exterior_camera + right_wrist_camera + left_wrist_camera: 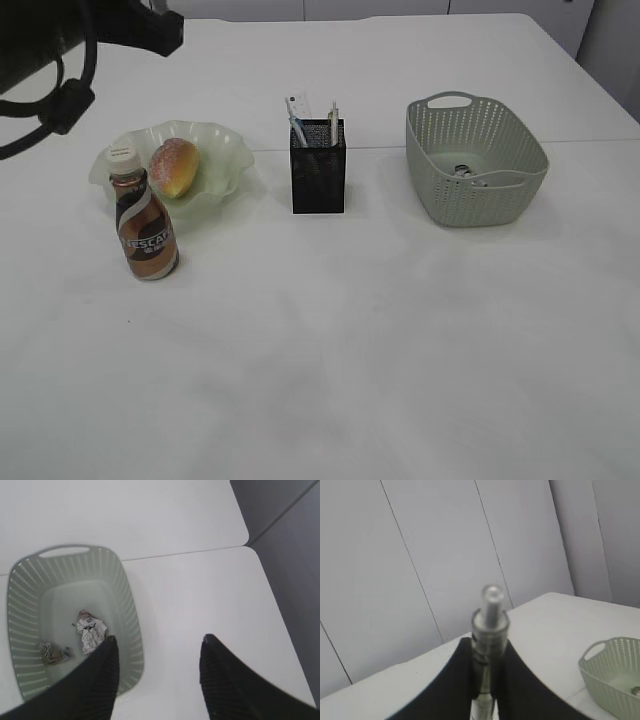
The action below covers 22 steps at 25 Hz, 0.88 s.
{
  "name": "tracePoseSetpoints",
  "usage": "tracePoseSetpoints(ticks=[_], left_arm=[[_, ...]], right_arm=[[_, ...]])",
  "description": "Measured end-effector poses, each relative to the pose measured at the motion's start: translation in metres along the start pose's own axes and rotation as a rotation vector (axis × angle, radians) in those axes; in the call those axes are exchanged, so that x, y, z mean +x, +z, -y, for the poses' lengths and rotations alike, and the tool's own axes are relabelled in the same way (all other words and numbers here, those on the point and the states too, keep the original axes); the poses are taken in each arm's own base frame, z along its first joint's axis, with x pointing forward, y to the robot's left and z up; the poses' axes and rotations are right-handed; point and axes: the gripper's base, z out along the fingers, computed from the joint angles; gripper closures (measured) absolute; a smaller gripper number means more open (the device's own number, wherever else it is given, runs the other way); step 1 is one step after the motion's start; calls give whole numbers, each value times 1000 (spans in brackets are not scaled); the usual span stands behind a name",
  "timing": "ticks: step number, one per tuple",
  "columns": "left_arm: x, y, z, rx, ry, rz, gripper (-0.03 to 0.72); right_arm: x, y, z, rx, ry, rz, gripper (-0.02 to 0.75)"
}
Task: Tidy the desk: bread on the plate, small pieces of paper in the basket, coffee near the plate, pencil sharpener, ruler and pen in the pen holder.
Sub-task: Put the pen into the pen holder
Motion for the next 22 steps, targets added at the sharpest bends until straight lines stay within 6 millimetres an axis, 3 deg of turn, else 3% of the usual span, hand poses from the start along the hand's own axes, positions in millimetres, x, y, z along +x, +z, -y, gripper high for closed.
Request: tracePoseSetpoints(ticks=[8,19,22], left_arm=[[-11,8,3,65,-101,-161,622],[-42,22,3,170,-205,-311,622],[-43,32,5,187,-209,-332,622]], right_arm=[[16,19,-8,-25,-54,-90,323],[18,18,-11,-56,-87,-102,323],[17,15,-10,-58,-84,-97,323]])
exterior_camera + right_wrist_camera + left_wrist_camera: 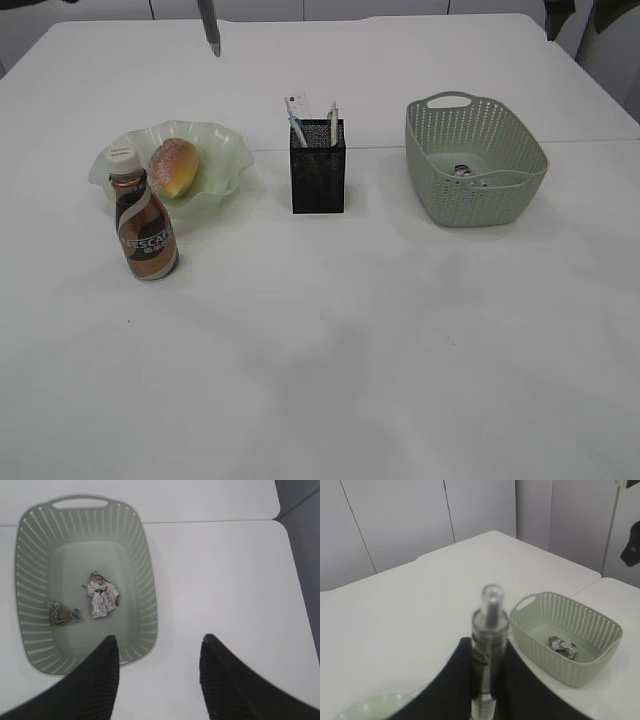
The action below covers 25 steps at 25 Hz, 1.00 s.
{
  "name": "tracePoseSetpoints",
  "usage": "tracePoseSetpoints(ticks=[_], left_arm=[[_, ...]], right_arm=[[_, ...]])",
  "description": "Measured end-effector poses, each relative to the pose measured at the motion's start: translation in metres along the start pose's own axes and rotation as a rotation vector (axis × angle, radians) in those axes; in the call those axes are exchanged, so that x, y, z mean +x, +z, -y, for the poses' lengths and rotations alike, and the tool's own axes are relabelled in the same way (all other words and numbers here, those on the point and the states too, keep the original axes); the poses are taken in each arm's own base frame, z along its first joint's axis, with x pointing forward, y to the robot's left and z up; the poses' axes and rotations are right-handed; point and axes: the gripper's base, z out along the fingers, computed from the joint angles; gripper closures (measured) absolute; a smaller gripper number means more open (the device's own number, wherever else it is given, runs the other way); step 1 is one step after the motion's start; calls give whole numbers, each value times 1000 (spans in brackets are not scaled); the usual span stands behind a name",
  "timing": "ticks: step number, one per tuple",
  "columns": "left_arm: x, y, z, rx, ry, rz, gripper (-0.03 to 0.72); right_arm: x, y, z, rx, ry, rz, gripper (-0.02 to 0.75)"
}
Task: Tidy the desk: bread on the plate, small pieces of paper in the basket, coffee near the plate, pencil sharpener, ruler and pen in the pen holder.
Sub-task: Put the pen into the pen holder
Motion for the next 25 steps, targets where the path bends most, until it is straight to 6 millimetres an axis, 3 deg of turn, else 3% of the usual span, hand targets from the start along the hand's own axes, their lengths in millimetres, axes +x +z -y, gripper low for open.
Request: tracePoseSetpoints(ticks=[11,18,22,25], left_arm=[[8,72,1,13,-23,-47,622],[25,111,2,15,-71,-77,622],[32,118,3,18,-77,-94,622],[32,119,3,18,-78,-96,622]], right_arm=[[-1,-8,2,-6,-2,15,323],[-2,-47,14,-14,17,88,325],[6,-69,23,-11,30,107,369],[19,-98,34,-15,44,130,397]])
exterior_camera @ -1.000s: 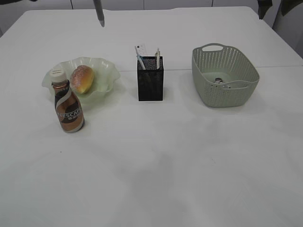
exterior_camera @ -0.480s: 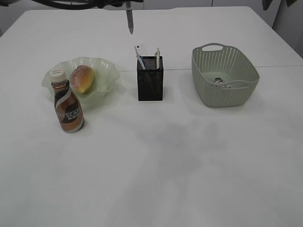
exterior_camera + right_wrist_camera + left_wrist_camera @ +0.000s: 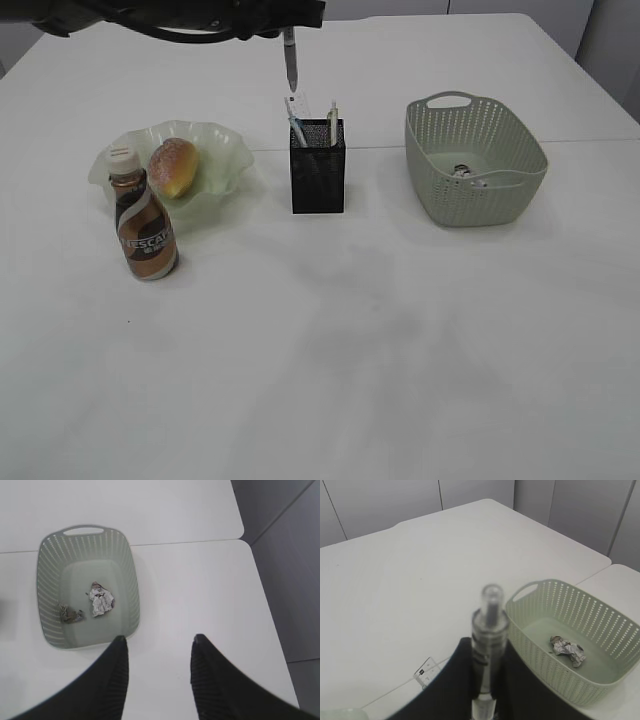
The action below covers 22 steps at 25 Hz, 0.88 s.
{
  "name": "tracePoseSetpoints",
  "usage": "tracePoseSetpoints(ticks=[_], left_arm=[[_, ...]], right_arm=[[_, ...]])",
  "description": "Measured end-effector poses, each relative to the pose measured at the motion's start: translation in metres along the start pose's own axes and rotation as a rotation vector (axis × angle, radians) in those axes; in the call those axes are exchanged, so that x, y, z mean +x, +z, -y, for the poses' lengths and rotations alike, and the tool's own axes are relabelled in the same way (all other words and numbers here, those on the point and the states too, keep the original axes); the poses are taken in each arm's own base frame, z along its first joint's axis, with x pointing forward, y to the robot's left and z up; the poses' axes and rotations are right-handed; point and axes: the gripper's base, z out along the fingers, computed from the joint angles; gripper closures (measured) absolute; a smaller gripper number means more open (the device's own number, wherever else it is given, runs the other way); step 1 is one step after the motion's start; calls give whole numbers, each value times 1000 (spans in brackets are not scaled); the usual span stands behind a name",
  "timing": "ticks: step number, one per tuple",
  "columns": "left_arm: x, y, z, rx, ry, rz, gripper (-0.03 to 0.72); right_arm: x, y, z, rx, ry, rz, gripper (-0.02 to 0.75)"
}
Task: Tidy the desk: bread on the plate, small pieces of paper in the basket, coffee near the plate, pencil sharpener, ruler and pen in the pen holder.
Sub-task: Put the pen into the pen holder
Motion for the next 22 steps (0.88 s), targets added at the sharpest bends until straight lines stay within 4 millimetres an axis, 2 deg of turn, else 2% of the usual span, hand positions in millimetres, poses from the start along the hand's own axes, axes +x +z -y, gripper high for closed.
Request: tracePoseSetpoints(ticks=[3,7,10,14,17,22], left_arm=[[0,0,0,0,-1,1,622],[0,0,0,0,-1,1,622],[0,0,0,0,-1,1,622],[0,0,0,0,-1,1,621],[0,0,0,0,-1,1,620],[0,0,0,0,-2,1,620]], right_arm=[[16,-32,12,-1,7,18,407],[46,-62,27,7,-9,90,408],[73,-67,34,15,-28,156,408],[114,-55,32,-15,-46,218,409],[143,-36,27,-53,-61,237,409],[163,-18,24,-50,-75,260,409]])
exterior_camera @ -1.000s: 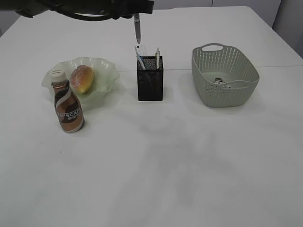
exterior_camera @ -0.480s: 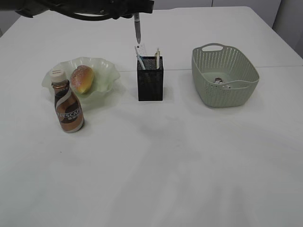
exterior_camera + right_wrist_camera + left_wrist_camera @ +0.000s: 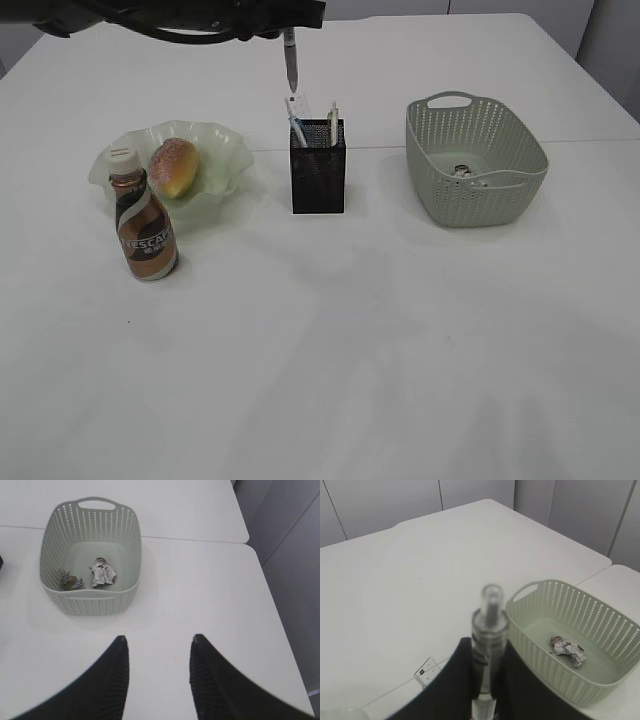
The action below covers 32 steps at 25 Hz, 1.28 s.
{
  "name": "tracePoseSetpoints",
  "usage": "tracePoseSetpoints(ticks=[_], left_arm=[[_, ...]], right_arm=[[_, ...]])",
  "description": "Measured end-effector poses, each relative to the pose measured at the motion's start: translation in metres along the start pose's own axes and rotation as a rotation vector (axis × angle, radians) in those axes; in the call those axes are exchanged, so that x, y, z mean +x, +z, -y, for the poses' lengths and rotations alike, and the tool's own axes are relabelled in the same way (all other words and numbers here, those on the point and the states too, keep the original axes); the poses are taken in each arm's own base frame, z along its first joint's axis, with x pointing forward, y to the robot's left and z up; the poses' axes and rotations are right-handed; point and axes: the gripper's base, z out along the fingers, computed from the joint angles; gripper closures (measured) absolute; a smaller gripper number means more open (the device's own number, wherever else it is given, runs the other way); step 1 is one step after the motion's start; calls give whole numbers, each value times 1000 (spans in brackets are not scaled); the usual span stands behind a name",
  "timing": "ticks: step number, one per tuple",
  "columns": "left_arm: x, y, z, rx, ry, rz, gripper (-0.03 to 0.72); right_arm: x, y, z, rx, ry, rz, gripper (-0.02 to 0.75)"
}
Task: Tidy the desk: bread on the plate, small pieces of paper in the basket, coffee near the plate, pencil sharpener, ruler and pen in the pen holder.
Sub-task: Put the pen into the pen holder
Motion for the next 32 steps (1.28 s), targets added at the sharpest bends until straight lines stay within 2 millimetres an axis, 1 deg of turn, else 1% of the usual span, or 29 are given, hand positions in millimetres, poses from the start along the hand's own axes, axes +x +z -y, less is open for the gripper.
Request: tracePoseSetpoints(ticks=[4,8,15,18,22,27,32], left_arm=[[3,4,-1,-7,0,5,620],[8,11,-3,-27,-2,27,618],[7,33,-4,-37,-5,64,617],[9,43,-4,-37,-10,68,617],[19,54,-5,-37,-43,51,617],[37,68,-5,-41,-53,15,616],[51,77,-6,-45,-59,-11,615]], right_arm=[[5,4,1,22,-20,18,409],[5,6,1,34,-24,50,409],[15,13,-1,39,-31,95,409],[15,14,-2,29,-33,121,409],[12,13,-3,19,-45,148,409],[12,13,-4,15,-49,154,409],[12,13,-4,15,-52,156,409]])
